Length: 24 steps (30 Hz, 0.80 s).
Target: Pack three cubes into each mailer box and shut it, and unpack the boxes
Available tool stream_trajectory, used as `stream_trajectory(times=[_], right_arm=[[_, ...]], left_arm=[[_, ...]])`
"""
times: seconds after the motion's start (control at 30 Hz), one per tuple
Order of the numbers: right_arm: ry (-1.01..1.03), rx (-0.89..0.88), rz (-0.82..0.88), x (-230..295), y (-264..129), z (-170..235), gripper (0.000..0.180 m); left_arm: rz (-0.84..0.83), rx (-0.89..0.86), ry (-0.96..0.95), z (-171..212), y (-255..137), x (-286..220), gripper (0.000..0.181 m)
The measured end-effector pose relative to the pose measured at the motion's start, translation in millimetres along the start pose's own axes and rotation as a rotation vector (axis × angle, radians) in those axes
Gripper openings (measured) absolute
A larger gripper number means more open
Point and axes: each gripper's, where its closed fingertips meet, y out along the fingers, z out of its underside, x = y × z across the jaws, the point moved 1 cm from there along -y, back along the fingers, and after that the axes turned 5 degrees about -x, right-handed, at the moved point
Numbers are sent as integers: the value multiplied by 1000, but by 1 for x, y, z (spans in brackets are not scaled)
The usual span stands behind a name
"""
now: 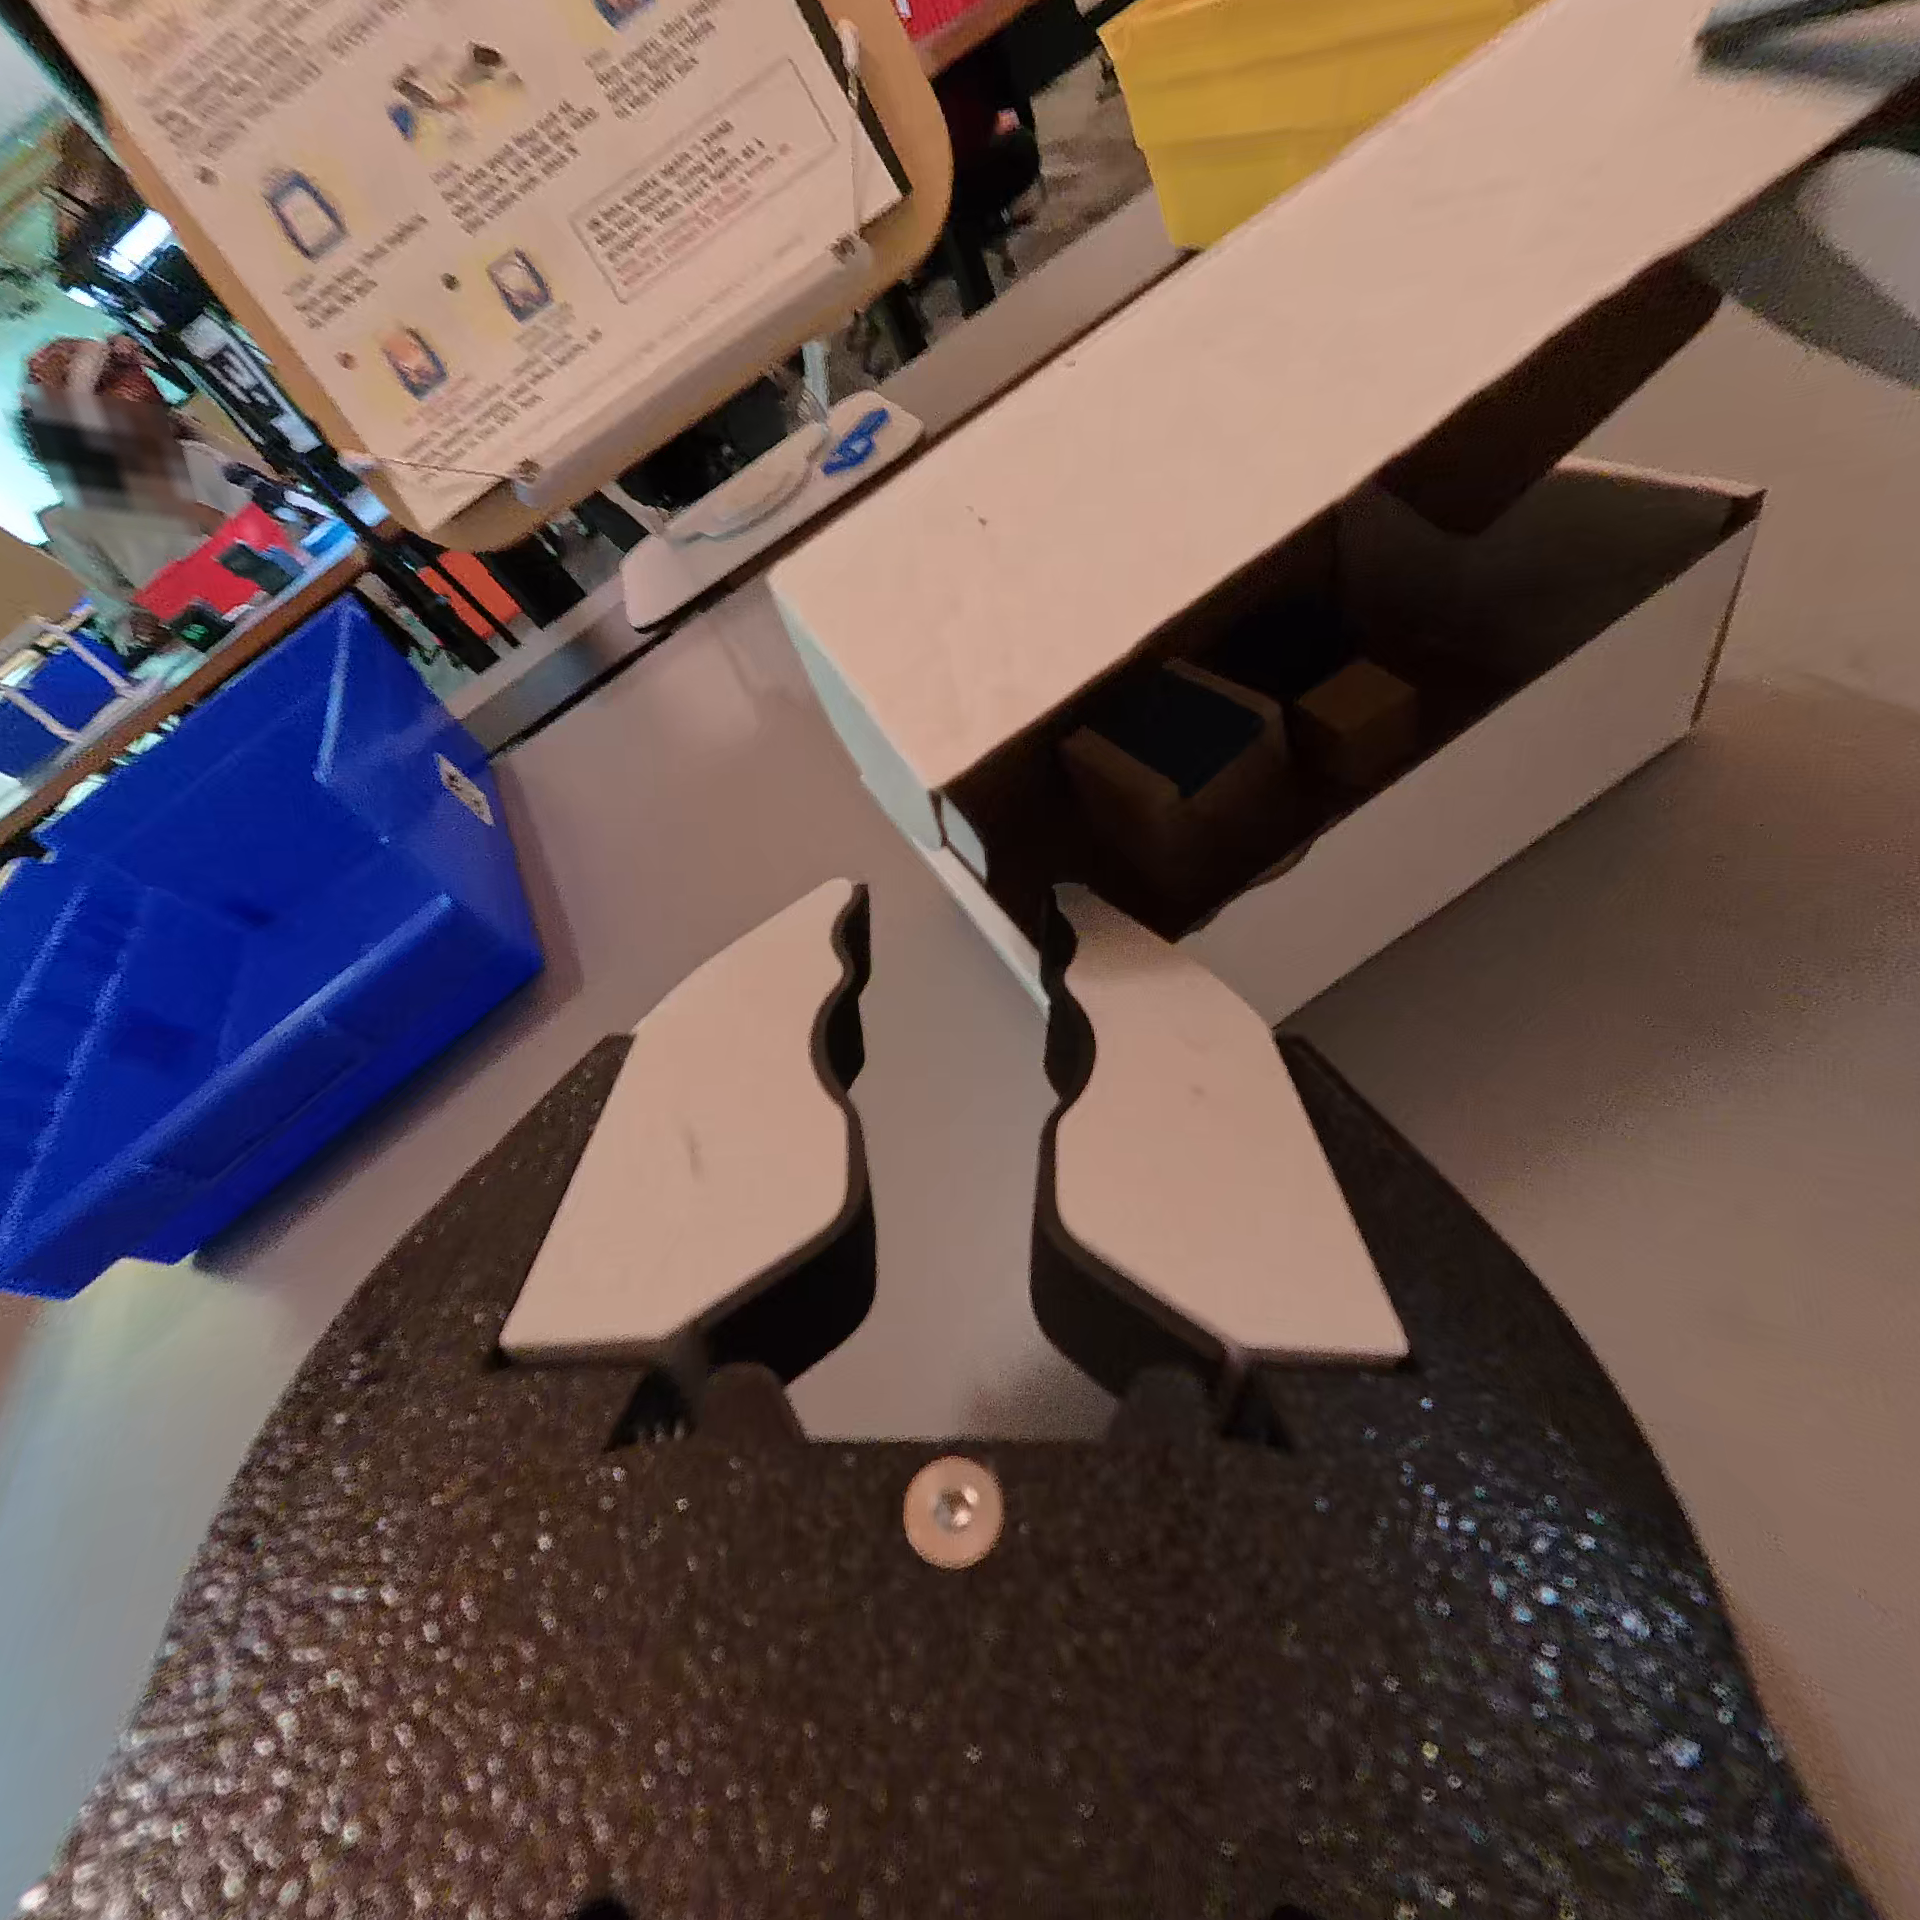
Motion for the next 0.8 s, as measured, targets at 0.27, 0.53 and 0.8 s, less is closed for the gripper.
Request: stream_trajectory(times=[0.27,0.53,0.8], right_arm=[[99,55,-257,5,-9,-5,9],[110,135,-500,34,-21,0,9],[100,186,-584,64,-21,9,12]], left_arm=[[9,-121,26,-18,-7,10,28],[74,52,239,10,-18,-7,13],[143,154,265,34,-20,-18,21]])
